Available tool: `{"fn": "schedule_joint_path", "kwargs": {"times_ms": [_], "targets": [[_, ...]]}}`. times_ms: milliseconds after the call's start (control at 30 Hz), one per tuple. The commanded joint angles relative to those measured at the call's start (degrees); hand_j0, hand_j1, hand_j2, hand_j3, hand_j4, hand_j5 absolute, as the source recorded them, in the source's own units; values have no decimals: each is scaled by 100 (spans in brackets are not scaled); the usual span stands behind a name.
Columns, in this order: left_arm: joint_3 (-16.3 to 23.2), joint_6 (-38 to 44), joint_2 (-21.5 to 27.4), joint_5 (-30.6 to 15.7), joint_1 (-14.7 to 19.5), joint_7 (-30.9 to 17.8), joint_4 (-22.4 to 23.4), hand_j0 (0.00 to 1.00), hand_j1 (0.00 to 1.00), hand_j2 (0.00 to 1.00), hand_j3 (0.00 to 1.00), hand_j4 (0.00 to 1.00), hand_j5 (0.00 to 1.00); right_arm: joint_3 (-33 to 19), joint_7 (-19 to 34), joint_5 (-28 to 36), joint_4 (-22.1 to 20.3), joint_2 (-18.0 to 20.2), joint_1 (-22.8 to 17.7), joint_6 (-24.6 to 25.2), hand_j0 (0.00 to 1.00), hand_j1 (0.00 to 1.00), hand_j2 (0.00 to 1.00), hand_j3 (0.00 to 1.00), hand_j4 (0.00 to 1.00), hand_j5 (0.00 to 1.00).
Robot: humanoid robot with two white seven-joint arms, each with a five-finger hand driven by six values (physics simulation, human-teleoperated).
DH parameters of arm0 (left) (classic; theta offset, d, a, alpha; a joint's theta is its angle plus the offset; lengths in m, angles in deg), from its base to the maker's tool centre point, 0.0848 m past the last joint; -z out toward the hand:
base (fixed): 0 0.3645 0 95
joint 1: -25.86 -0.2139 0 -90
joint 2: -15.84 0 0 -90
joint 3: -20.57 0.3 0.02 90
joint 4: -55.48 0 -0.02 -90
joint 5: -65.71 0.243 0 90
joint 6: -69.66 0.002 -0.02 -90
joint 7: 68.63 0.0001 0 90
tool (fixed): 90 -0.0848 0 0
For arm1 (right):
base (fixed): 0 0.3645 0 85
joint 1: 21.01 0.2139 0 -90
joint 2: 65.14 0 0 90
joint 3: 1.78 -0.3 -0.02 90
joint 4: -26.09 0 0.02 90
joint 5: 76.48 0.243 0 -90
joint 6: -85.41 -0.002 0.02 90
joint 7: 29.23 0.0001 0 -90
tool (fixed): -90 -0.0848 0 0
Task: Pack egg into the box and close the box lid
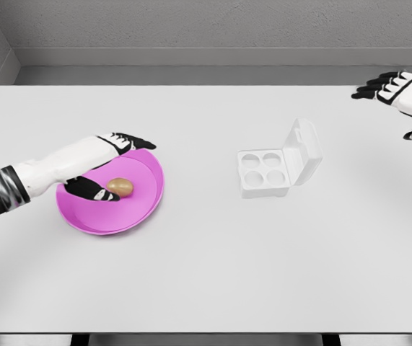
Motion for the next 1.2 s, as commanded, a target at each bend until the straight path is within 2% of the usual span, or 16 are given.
{"fn": "schedule_joint_path", "kwargs": {"times_ms": [0, 33, 133, 167, 200, 267, 300, 400, 533, 633, 733, 900, 967, 1167], "targets": [[7, 27, -189, -35, 0, 2, 78, 91, 91, 91, 91, 91, 91, 24, 358, 20, 145, -254, 0, 9, 100, 100, 100, 100, 100, 100], [-2, 18, -207, -52, -26, 2, 201, 89, 89, 89, 89, 89, 89, 24, 543, 28, 259, -412, 9, 9, 100, 100, 100, 100, 100, 100], [-2, 10, -312, -17, -26, 2, 447, 88, 88, 88, 88, 88, 88, 33, 552, -147, 400, -465, 62, 9, 100, 100, 100, 100, 100, 100], [-11, 27, -347, -9, -26, 2, 605, 87, 87, 87, 87, 87, 87, 33, 561, -156, 426, -517, 70, 9, 90, 90, 90, 90, 90, 90], [-37, 80, -383, -9, -9, 2, 746, 85, 85, 85, 85, 85, 85, 33, 561, -174, 479, -544, 79, 9, 86, 86, 86, 86, 86, 86], [-81, 132, -383, -17, -18, 2, 799, 84, 84, 84, 84, 84, 84, 33, 613, -191, 523, -553, 114, 9, 71, 71, 71, 71, 71, 71], [-81, 273, -383, -17, -26, 2, 825, 85, 85, 85, 85, 85, 85, 33, 842, -209, 593, -614, 132, 9, 69, 69, 69, 69, 69, 69], [-72, 317, -383, -26, -132, 2, 764, 85, 85, 85, 85, 85, 85, 33, 886, -367, 848, -825, 193, 9, 69, 69, 69, 69, 69, 69], [-72, 326, -383, 9, -193, 2, 772, 84, 84, 84, 84, 84, 84, 33, 895, -446, 989, -966, 202, 9, 69, 69, 69, 69, 69, 69], [-73, 326, -391, 35, -193, 2, 834, 80, 80, 80, 80, 80, 80, 33, 904, -508, 1173, -1115, 211, 9, 70, 70, 70, 70, 70, 70], [-99, 317, -664, 448, -185, 2, 904, 80, 80, 80, 80, 80, 80, 50, 895, -543, 1358, -1230, 220, 9, 70, 70, 70, 70, 70, 70], [-99, 308, -743, 738, -185, 2, 931, 80, 80, 80, 80, 80, 80, 244, 895, -569, 1753, -1405, 413, 9, 72, 72, 72, 72, 72, 72], [-90, 291, -752, 914, -193, 2, 931, 80, 80, 80, 80, 80, 80, 253, 895, -578, 1824, -1458, 422, 9, 72, 72, 72, 72, 72, 72], [-72, 291, -813, 1037, -193, 2, 957, 77, 77, 77, 77, 77, 77, 305, 904, -569, 1841, -1467, 510, 9, 72, 72, 72, 72, 72, 72]]}}
